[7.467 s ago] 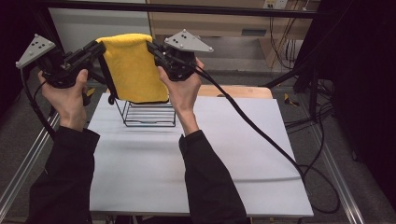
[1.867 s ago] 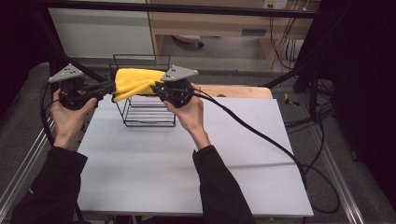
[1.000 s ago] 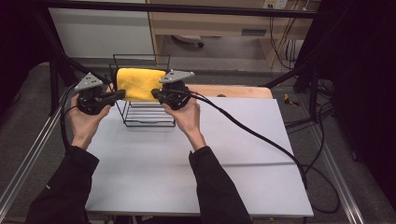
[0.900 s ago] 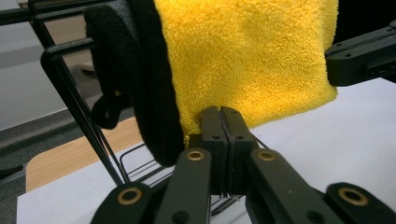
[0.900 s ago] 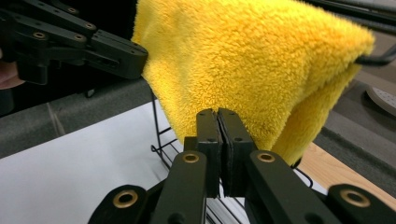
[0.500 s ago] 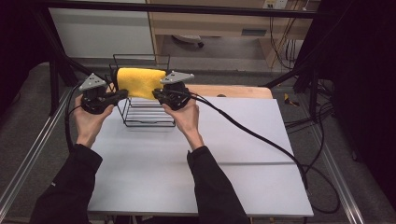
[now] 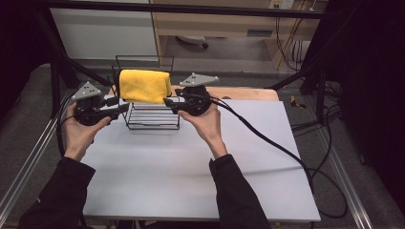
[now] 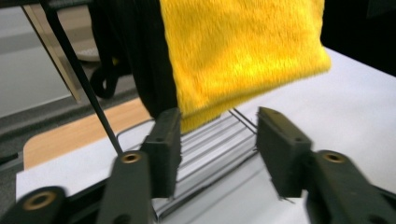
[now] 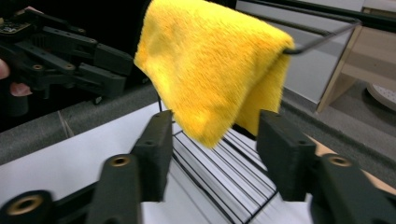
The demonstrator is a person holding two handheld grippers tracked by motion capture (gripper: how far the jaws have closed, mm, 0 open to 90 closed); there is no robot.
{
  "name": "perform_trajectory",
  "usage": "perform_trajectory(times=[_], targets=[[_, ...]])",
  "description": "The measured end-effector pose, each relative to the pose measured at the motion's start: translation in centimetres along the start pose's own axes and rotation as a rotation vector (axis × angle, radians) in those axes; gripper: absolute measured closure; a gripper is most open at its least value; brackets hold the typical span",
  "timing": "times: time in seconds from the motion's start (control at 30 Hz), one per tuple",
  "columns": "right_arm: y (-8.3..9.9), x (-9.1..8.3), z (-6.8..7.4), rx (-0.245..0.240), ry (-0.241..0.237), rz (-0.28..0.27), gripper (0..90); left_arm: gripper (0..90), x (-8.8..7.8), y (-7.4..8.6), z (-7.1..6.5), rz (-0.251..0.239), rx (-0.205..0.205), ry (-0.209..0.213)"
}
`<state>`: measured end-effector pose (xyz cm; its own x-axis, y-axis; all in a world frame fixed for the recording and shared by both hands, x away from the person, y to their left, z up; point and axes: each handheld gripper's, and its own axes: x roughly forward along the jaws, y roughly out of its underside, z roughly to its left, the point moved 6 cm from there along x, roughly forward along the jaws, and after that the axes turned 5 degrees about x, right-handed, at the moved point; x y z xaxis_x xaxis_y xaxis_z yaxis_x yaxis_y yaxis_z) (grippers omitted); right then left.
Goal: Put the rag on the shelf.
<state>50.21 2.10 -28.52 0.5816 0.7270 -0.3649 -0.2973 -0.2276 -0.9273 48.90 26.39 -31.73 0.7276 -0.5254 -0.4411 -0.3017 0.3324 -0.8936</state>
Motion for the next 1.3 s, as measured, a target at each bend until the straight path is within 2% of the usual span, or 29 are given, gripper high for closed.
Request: perform_trajectory(times=[0.2, 0.43, 0.63, 0.93, 1.07, 1.3], targets=[[1.5, -1.9, -1.4, 0.028, 0.011, 0.035, 31.8, 34.2, -0.1, 1.8, -0.7, 0.023, -0.017, 0.031], [3.6, -3.9, -3.2, 0.062, 0.017, 0.063, 19.9, 21.7, 0.3, 3.8, -1.7, 0.058, -0.004, 0.064], [5.7, -5.6, -4.4, 0.077, 0.032, 0.096, 10.3, 15.0, 0.7, 4.8, -2.6, 0.061, 0.000, 0.086], [10.0, -8.2, -6.1, 0.105, 0.053, 0.132, 6.3, 11.6, 1.3, 6.7, -4.3, 0.068, 0.002, 0.088], [12.1, -9.3, -6.9, 0.137, 0.058, 0.139, 5.9, 11.3, 1.7, 8.0, -5.1, 0.093, 0.005, 0.089], [15.8, -10.9, -8.2, 0.188, 0.068, 0.157, 5.3, 11.3, 2.6, 9.9, -6.4, 0.116, 0.010, 0.117]])
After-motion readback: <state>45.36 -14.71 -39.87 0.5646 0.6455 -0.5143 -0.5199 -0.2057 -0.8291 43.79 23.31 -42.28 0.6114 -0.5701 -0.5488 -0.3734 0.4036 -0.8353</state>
